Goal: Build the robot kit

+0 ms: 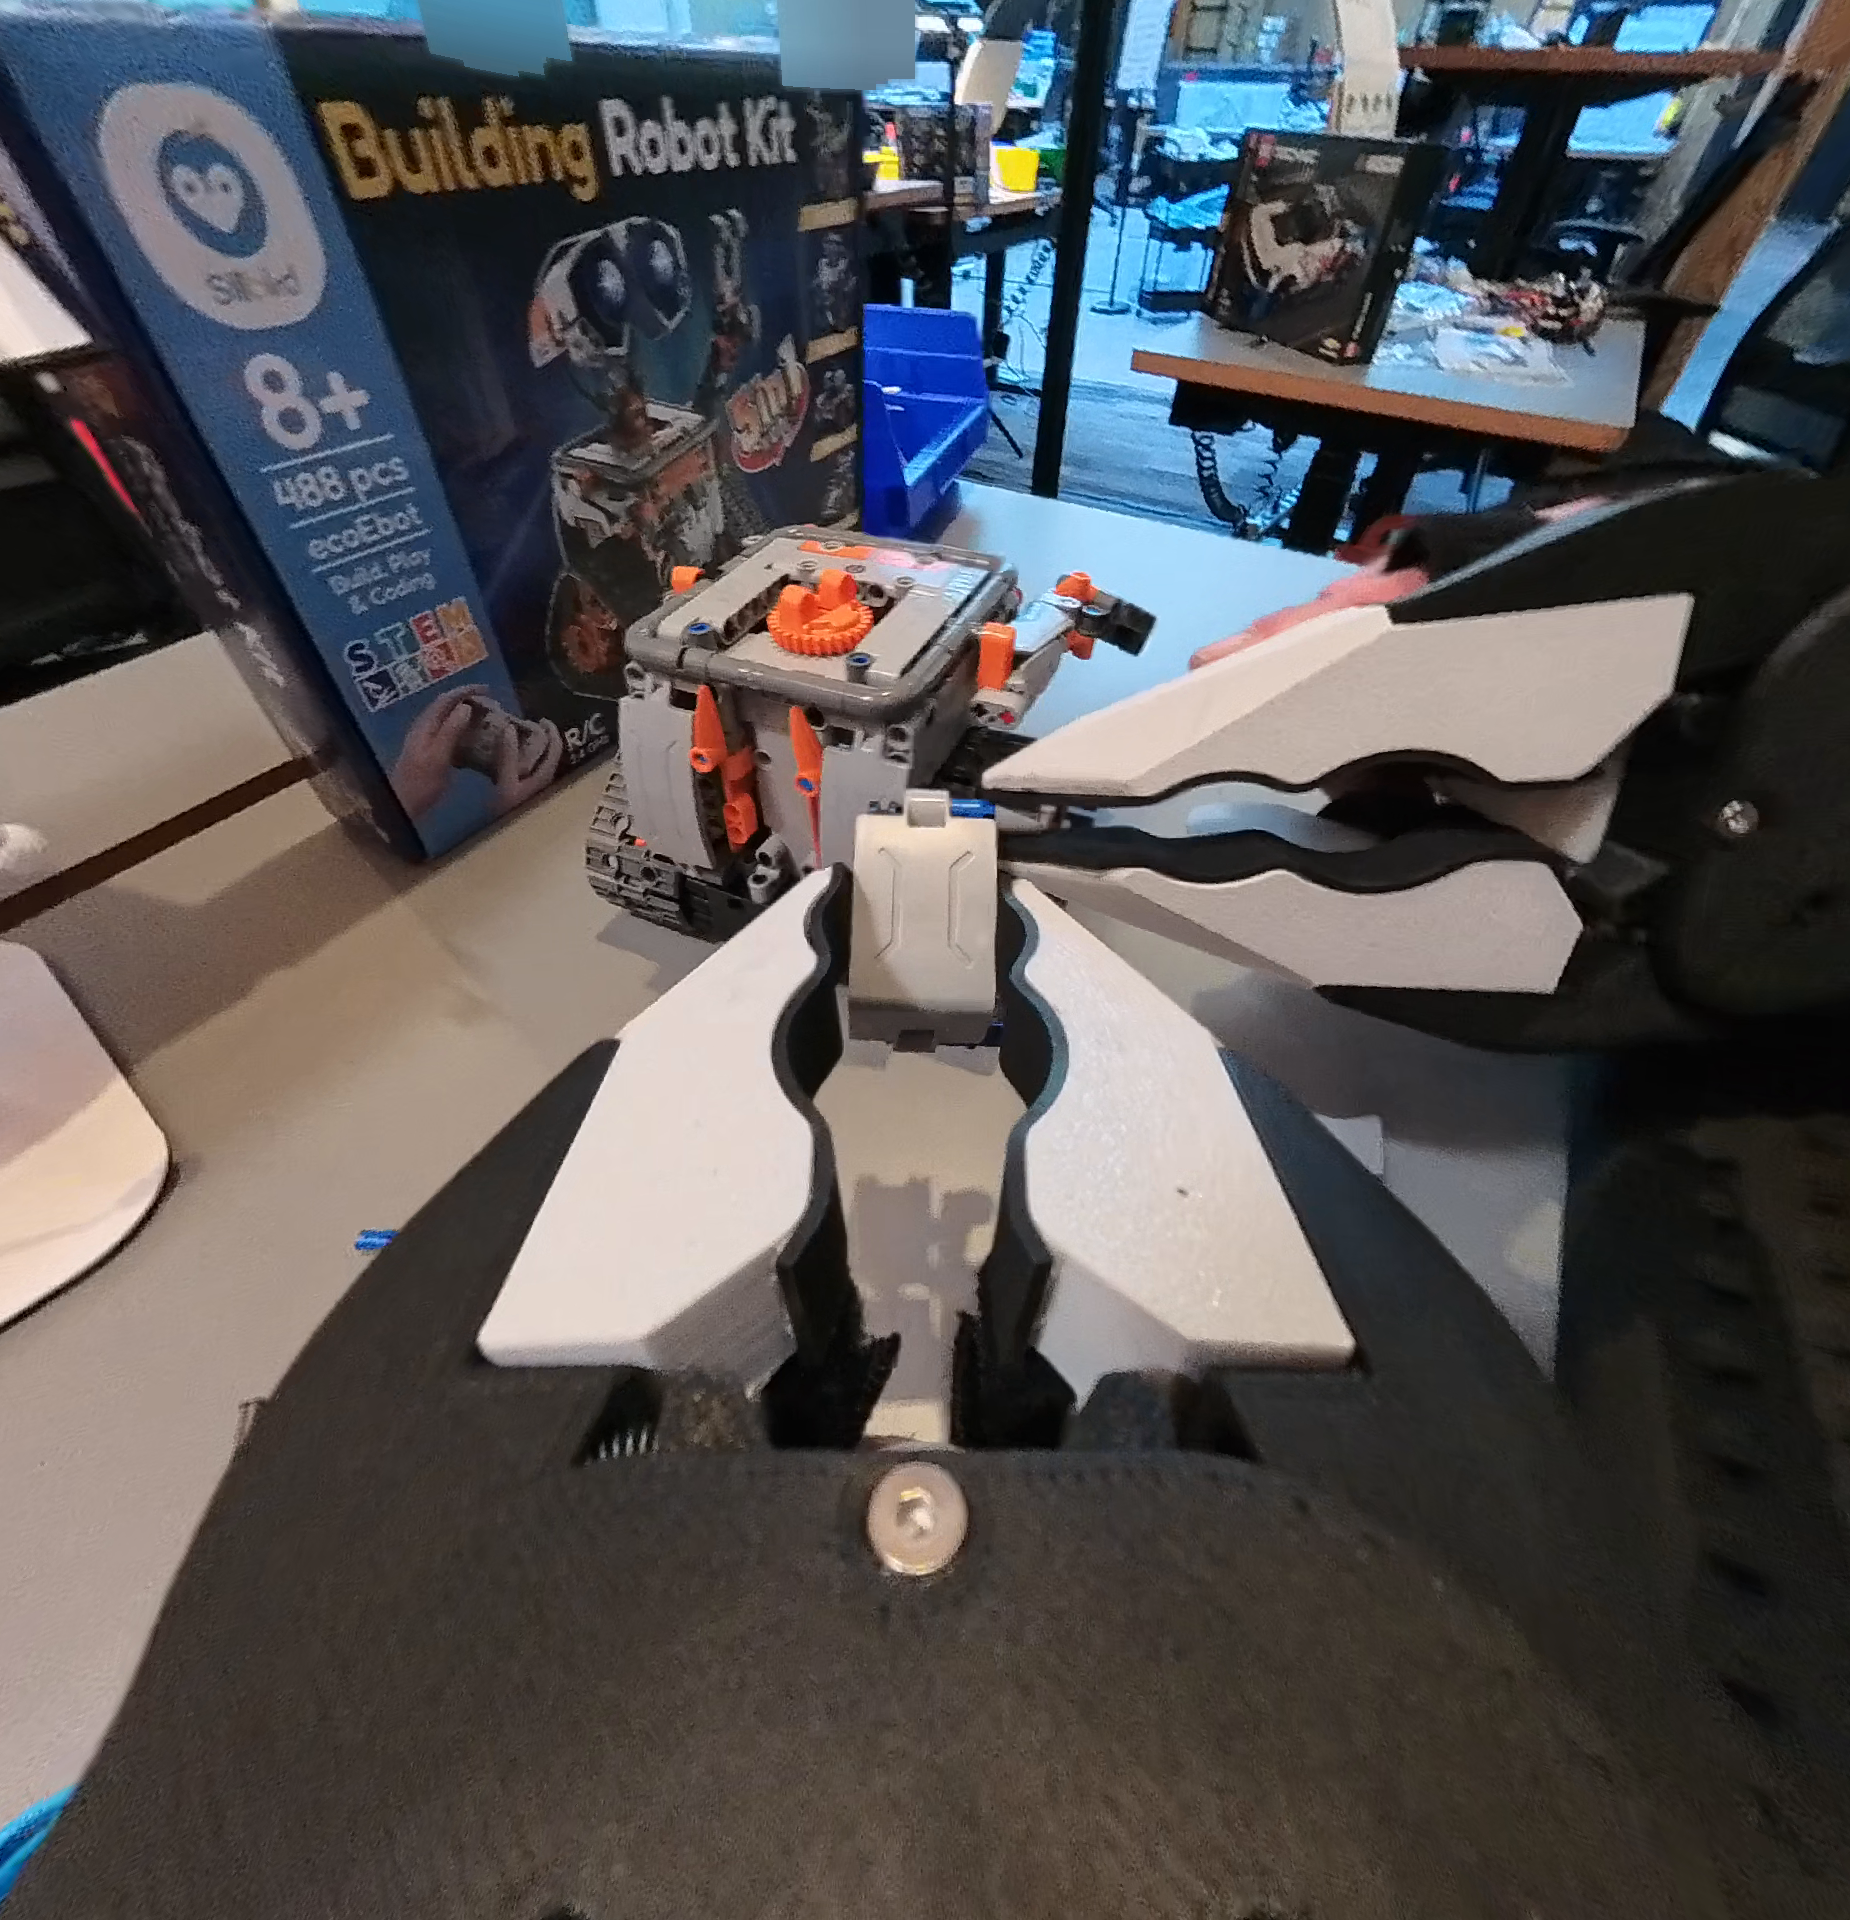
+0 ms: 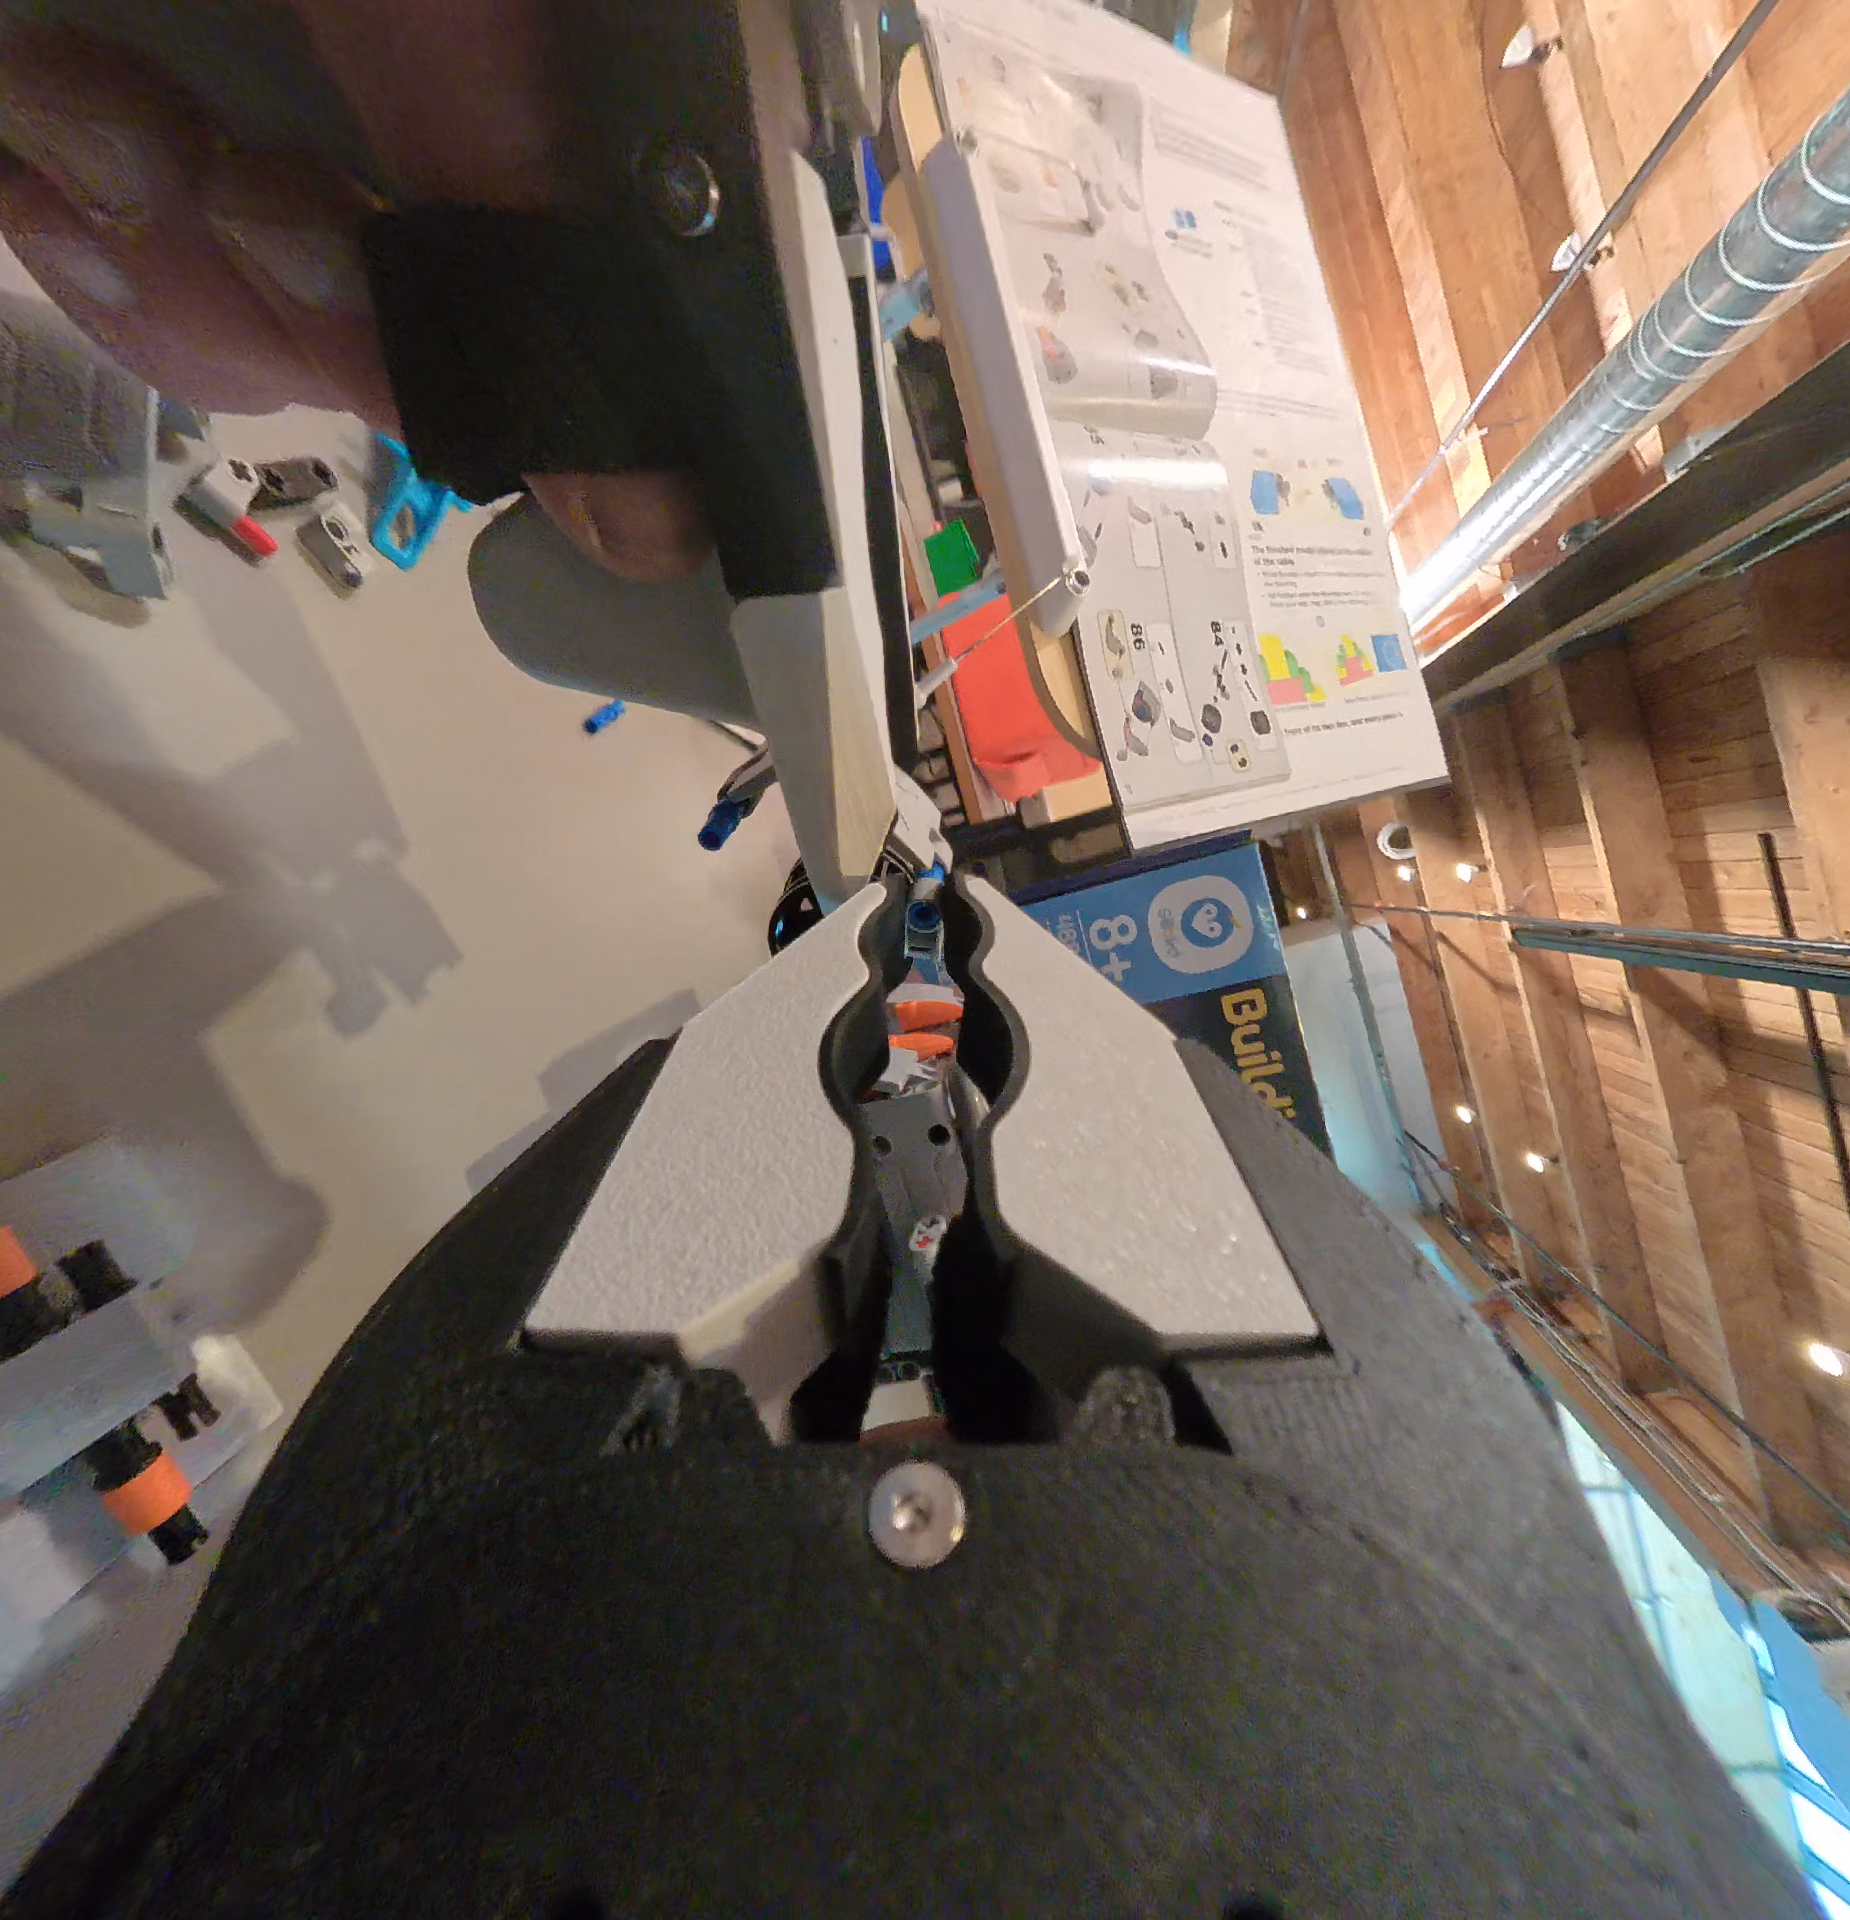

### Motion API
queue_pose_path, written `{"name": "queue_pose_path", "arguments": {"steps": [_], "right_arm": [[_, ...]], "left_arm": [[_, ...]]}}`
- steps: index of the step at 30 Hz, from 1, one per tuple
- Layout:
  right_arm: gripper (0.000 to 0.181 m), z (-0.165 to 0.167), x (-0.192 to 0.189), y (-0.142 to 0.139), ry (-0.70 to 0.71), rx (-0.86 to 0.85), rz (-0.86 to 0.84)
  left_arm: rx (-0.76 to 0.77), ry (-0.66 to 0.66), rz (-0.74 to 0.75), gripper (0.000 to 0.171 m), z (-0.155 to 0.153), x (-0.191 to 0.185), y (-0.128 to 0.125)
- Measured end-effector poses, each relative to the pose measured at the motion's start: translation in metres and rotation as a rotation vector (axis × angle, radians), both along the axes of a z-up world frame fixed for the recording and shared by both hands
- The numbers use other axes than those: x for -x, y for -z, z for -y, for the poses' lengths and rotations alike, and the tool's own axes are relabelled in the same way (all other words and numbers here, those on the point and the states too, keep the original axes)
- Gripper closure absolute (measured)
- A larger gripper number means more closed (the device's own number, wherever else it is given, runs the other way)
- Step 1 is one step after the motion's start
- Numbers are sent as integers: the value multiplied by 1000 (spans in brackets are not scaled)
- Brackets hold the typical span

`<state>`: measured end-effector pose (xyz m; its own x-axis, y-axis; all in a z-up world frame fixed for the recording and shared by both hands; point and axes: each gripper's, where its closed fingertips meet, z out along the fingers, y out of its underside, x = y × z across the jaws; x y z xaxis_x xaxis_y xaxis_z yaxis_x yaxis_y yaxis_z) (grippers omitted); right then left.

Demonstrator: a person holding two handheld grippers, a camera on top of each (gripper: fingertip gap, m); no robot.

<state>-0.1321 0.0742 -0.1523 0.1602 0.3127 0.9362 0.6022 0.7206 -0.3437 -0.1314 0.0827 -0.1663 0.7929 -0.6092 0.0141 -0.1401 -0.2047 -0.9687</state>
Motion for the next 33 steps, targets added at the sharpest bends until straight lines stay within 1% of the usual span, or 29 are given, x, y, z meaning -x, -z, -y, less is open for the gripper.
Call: {"name": "queue_pose_path", "arguments": {"steps": [1,3,5,6,8,9,11,12,15,17,19,20,22,23,24,25,27,29,31,33], "right_arm": [[178,-1,1,1,17,-13,10],[178,-3,0,4,23,41,-3],[178,-2,-2,1,20,51,-21],[178,-2,-3,1,15,44,-21],[178,1,-5,-4,-33,86,-54],[177,3,-6,-5,-73,115,-65],[178,6,-9,-11,-154,306,-163],[178,7,-10,-13,-174,334,-174],[178,7,-9,-14,-110,239,-149],[178,4,-8,-12,-42,115,-100],[178,2,-8,-10,-27,125,-97],[178,2,-8,-10,-4,76,-78],[179,8,-4,-10,1,17,-53],[180,10,-2,-10,8,-24,-41],[180,10,-3,-9,-6,2,-50],[180,8,-5,-9,-27,44,-67],[179,10,-7,-12,-45,42,-72],[177,8,-8,-14,-61,87,-91],[176,8,-11,-16,-91,110,-102],[177,6,-16,-20,-94,153,-130]], "left_arm": [[14,-2,20,148,-2,1,2],[50,4,47,148,-4,1,5],[64,23,77,148,-3,-2,3],[53,18,61,148,-3,-2,2],[68,40,108,148,-1,-5,-1],[54,59,106,148,1,-6,-3],[49,78,142,148,5,-8,-10],[40,93,157,148,6,-10,-13],[38,77,164,147,4,-10,-13],[33,50,143,147,2,-9,-11],[36,34,127,147,0,-8,-9],[22,17,102,148,-1,-8,-8],[21,-14,126,148,-6,-1,-11],[58,0,166,148,-6,0,-10],[26,-17,139,148,-5,0,-11],[-13,-31,69,148,-4,0,-10],[2,7,86,148,-2,-3,-12],[2,35,69,147,0,-4,-13],[-33,44,79,148,2,-4,-19],[10,93,93,147,5,-8,-17]]}}
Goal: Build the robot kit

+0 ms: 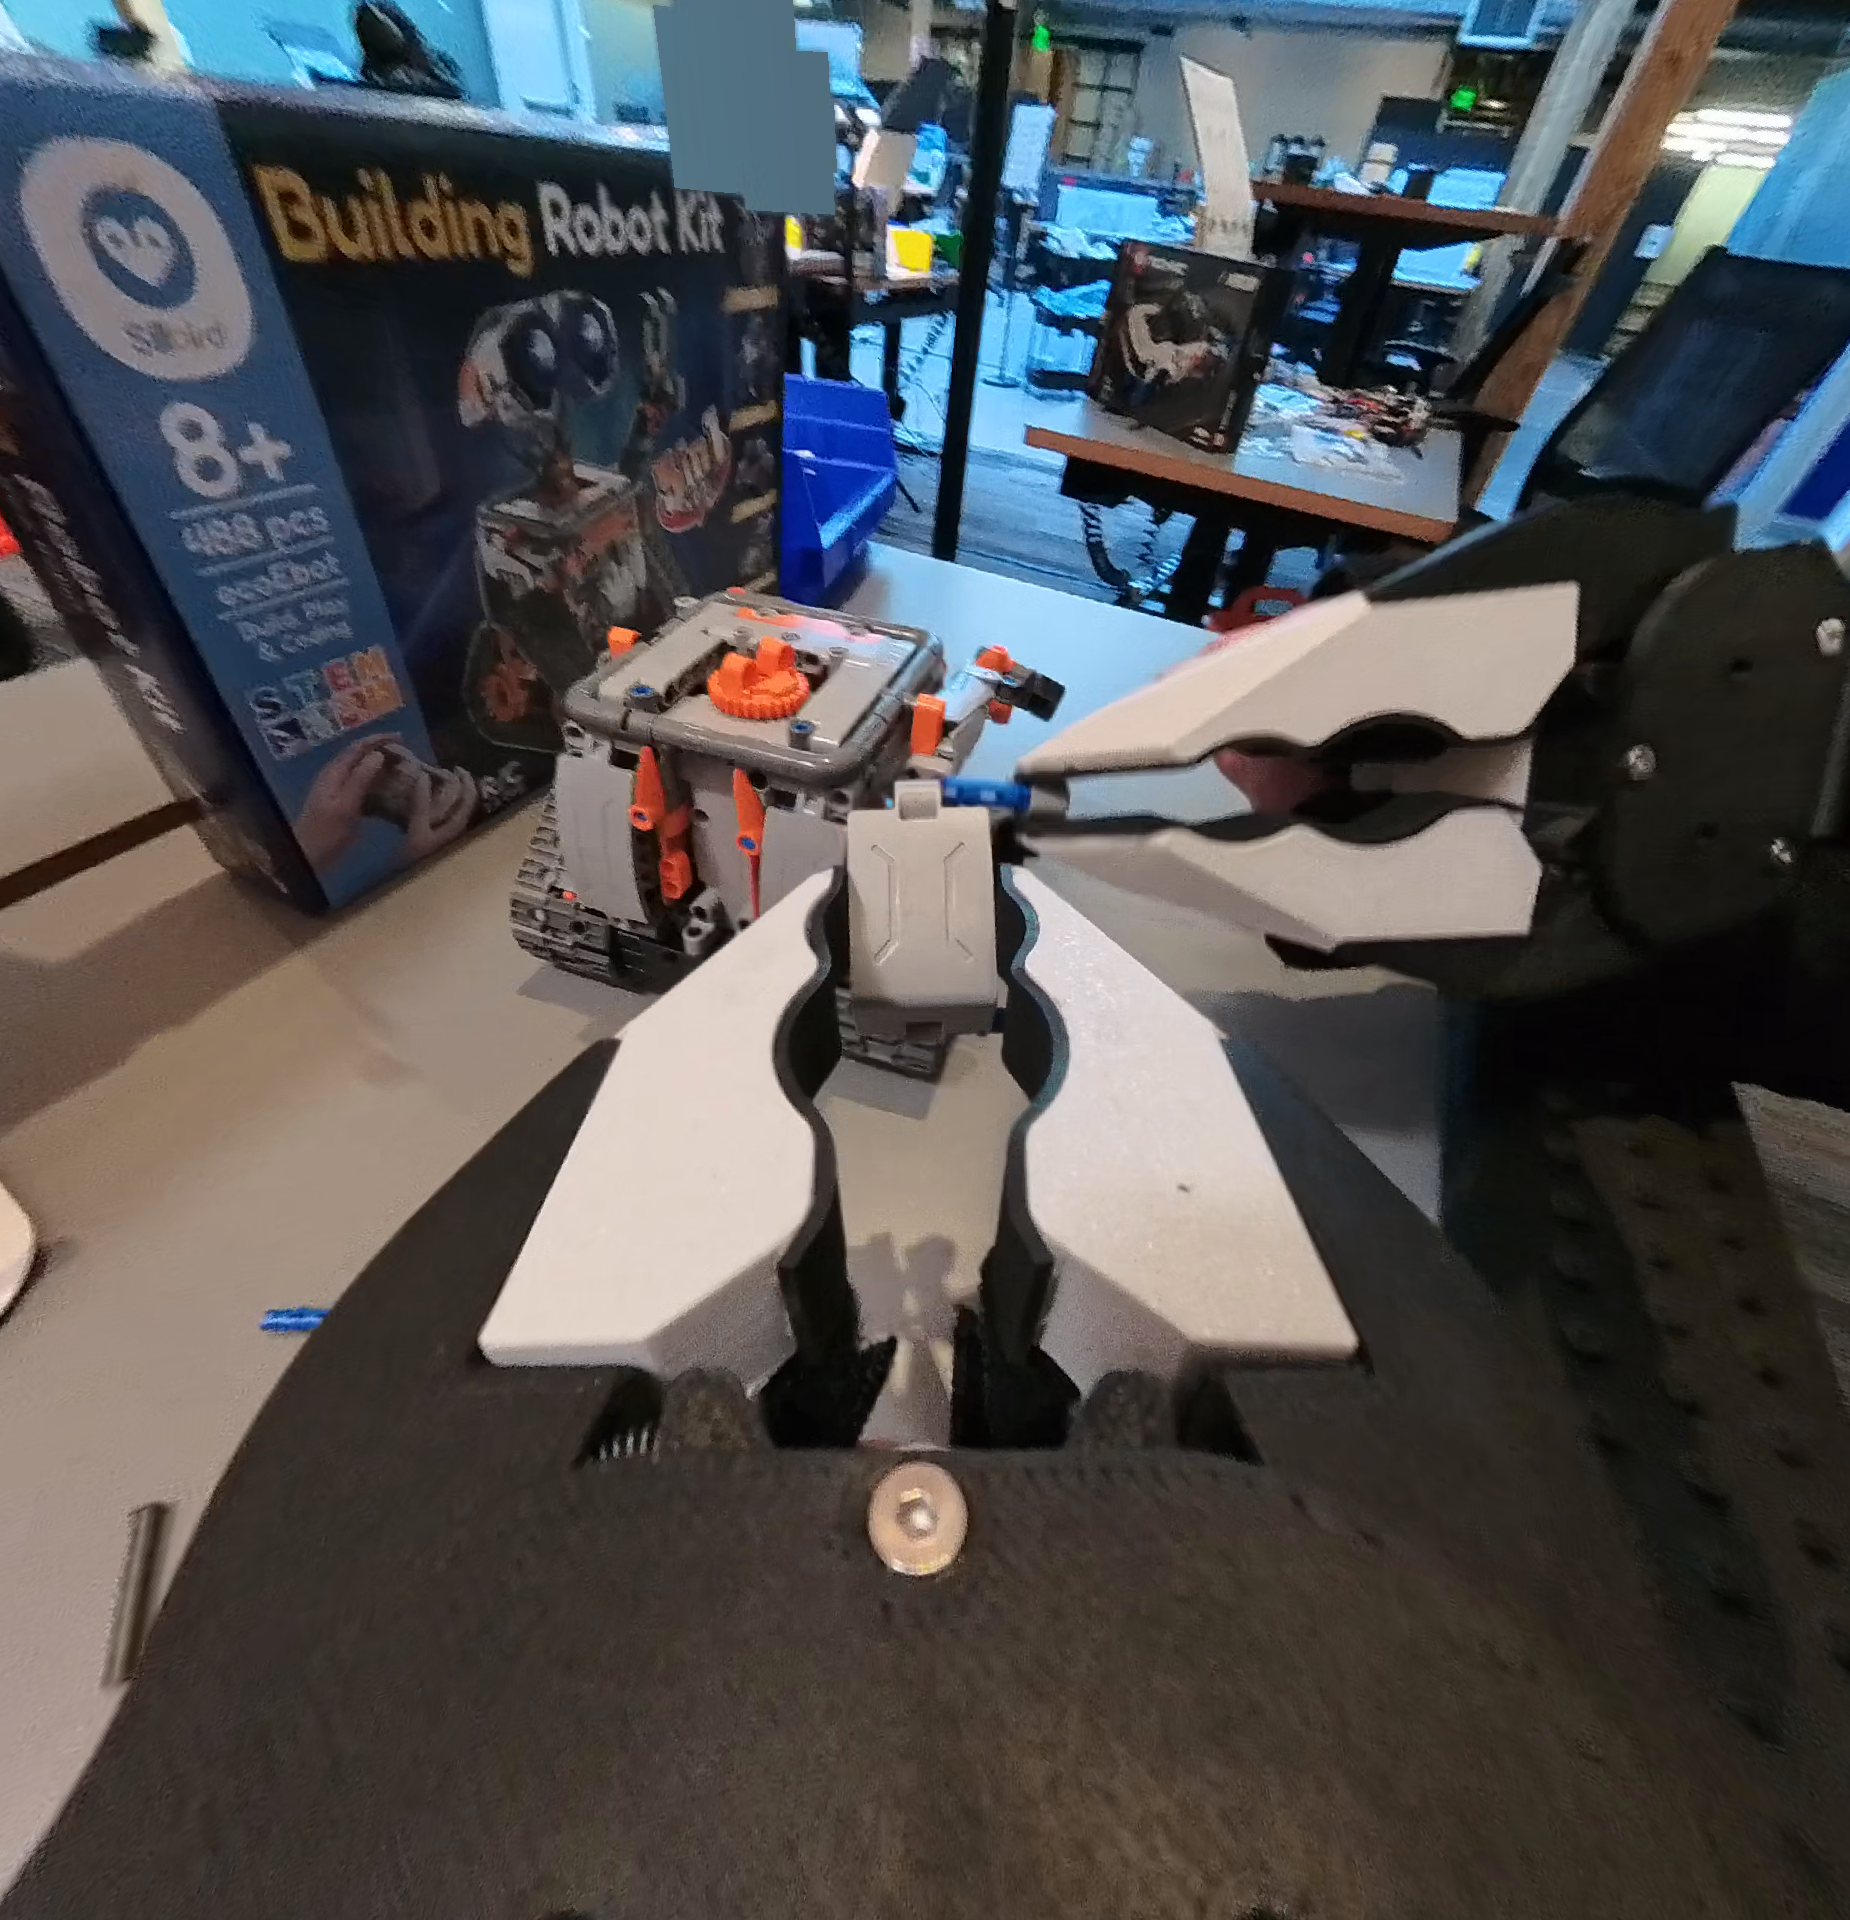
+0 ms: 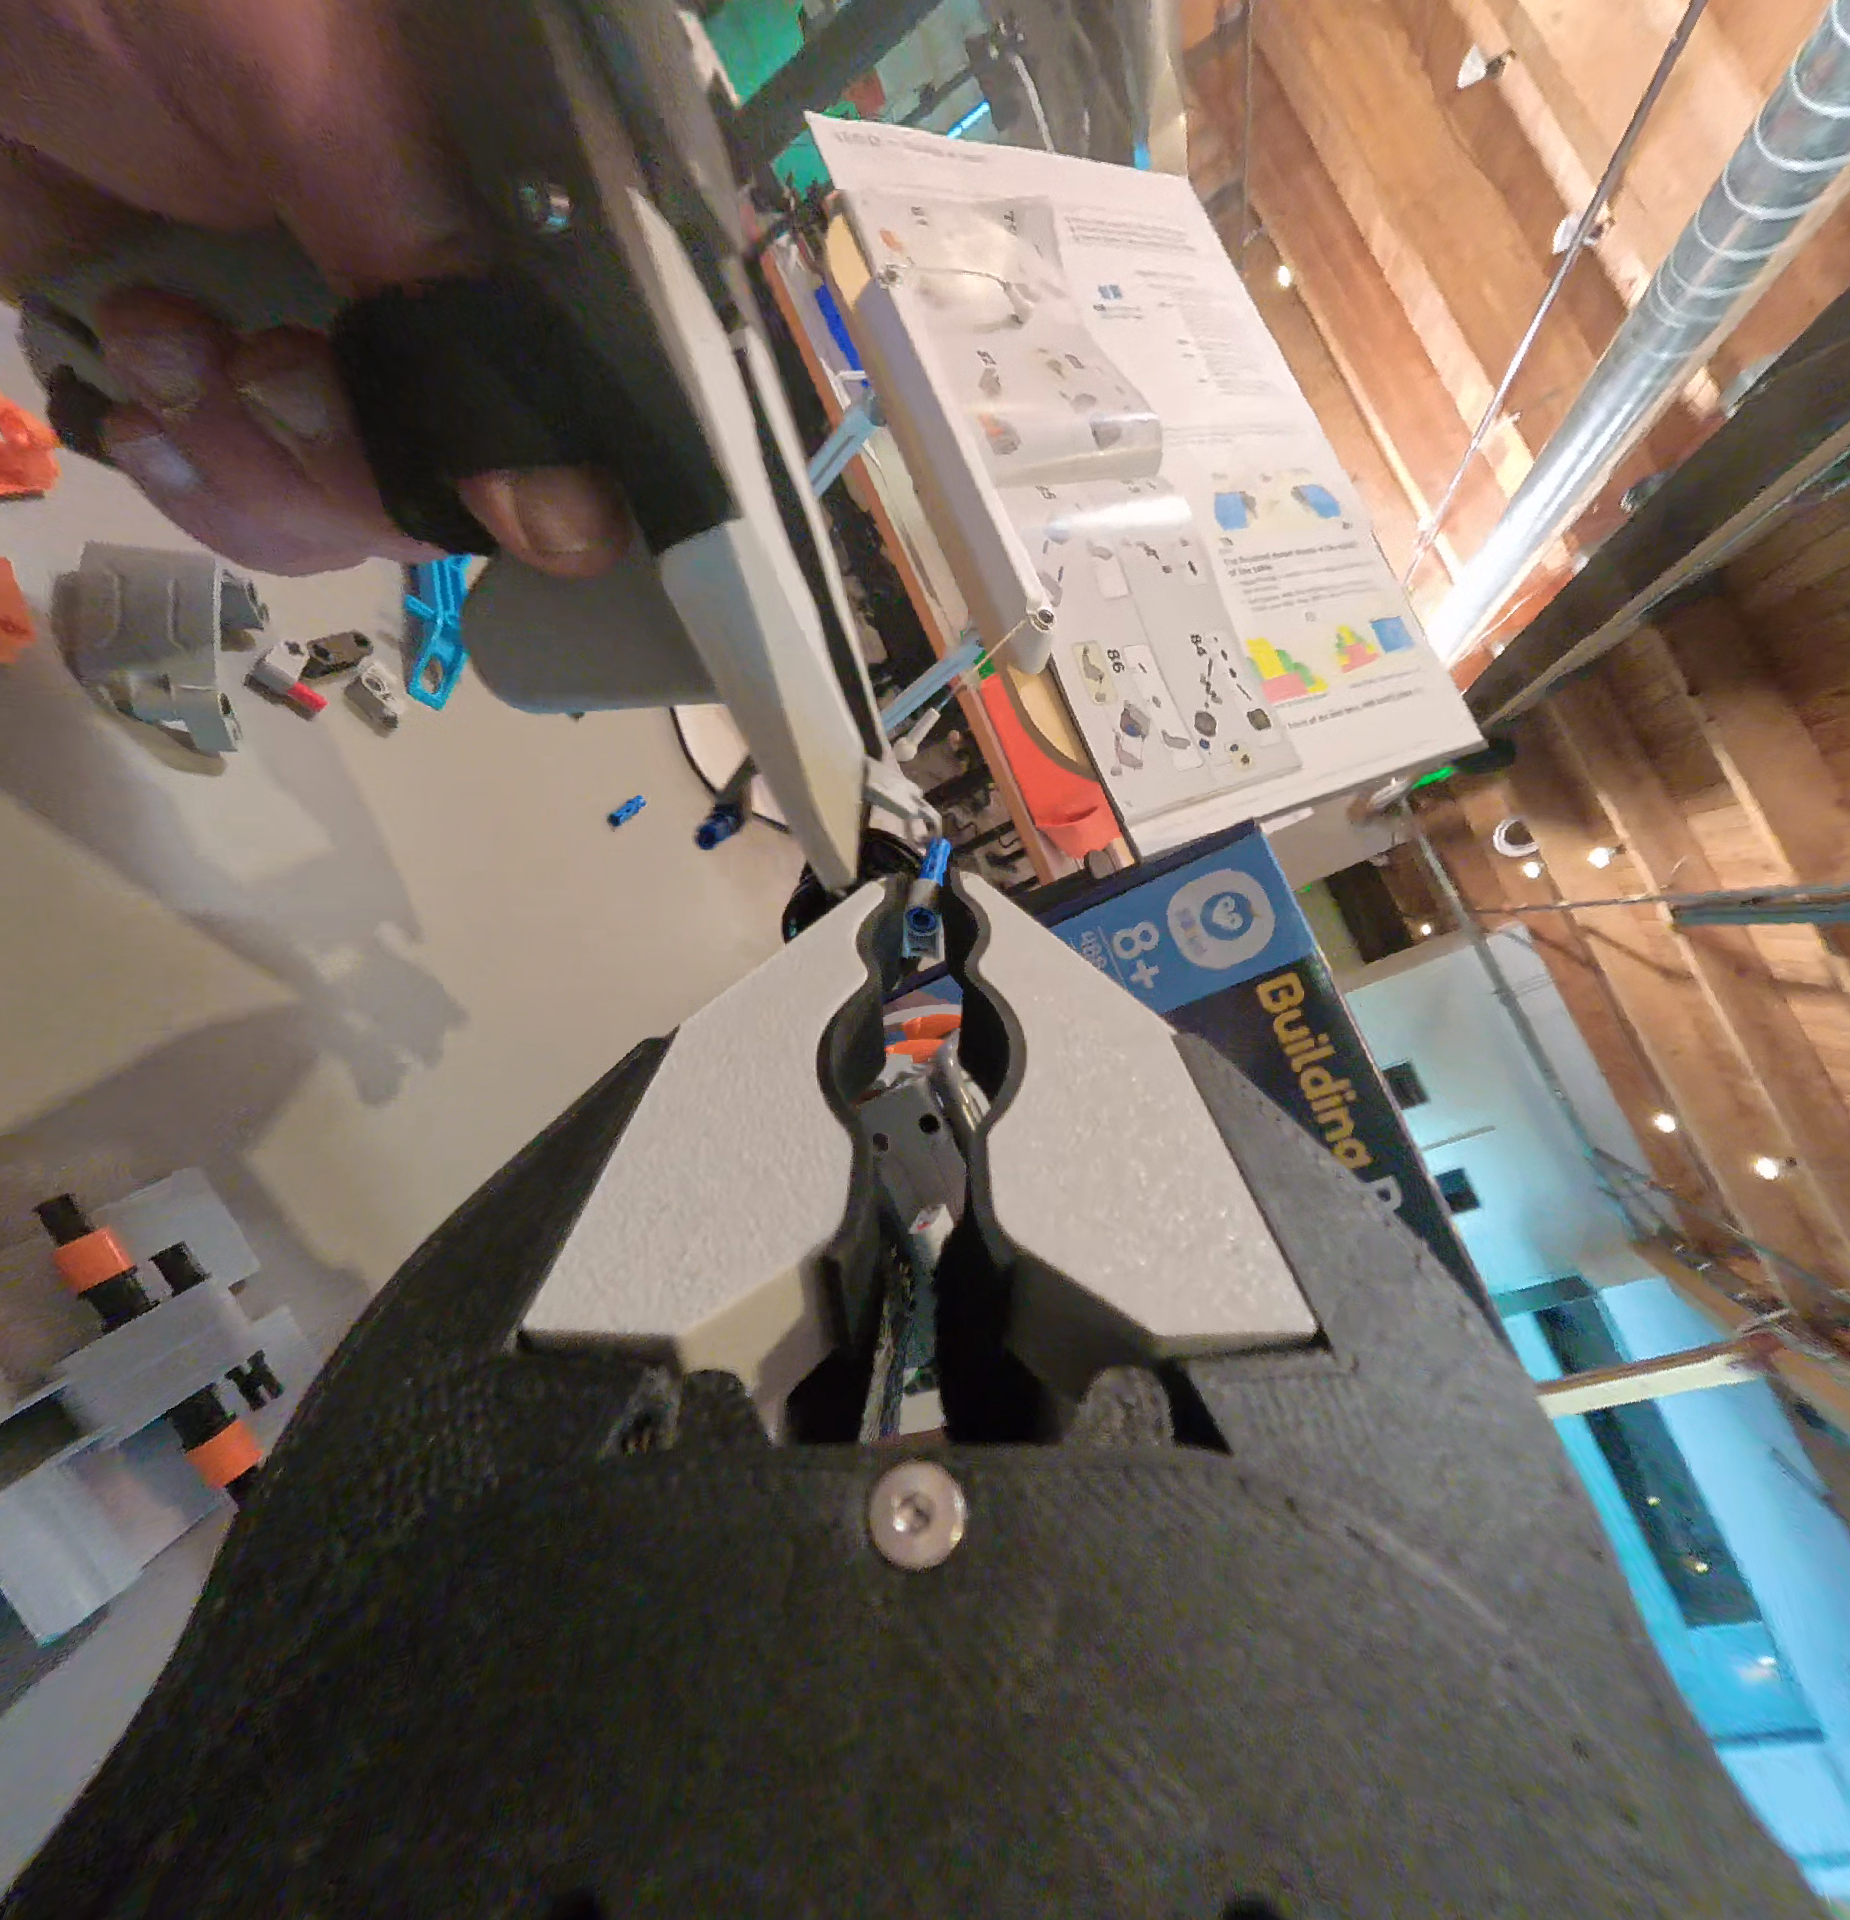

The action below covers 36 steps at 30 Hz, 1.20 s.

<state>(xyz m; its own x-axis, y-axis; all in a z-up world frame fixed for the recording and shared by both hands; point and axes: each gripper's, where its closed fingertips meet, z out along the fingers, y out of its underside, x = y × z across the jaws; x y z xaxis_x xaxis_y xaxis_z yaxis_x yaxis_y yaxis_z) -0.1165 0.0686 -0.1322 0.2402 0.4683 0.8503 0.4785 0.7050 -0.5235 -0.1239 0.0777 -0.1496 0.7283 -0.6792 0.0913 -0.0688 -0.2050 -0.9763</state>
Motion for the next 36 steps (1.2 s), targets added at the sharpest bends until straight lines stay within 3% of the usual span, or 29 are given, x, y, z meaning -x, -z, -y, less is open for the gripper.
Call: {"name": "queue_pose_path", "arguments": {"steps": [3,7,13,18,19,21,24,29,30,32,36], "right_arm": [[177,-9,-3,1,-2,158,-46],[177,-10,-6,5,-91,364,-85],[176,-15,-17,2,-245,708,-179],[177,-15,-19,6,-303,860,-201],[176,-15,-19,8,-307,874,-193],[177,-13,-18,7,-325,895,-199],[177,-9,-18,3,-337,874,-190],[176,5,-7,-5,-369,939,-149],[176,8,-3,-7,-381,973,-143],[177,14,4,-12,-402,1059,-139],[177,17,22,-24,-411,1168,-142]], "left_arm": [[-41,61,45,147,7,-6,-9],[-11,59,-67,147,6,0,2],[77,136,-573,147,22,14,64],[158,236,-794,145,36,15,114],[166,232,-813,138,36,17,118],[185,221,-795,106,35,18,121],[122,198,-729,89,30,15,101],[-268,86,-559,90,21,0,12],[-339,107,-573,92,28,-4,2],[-483,28,-677,102,28,1,-13],[-728,-50,-900,133,34,5,-26]]}}
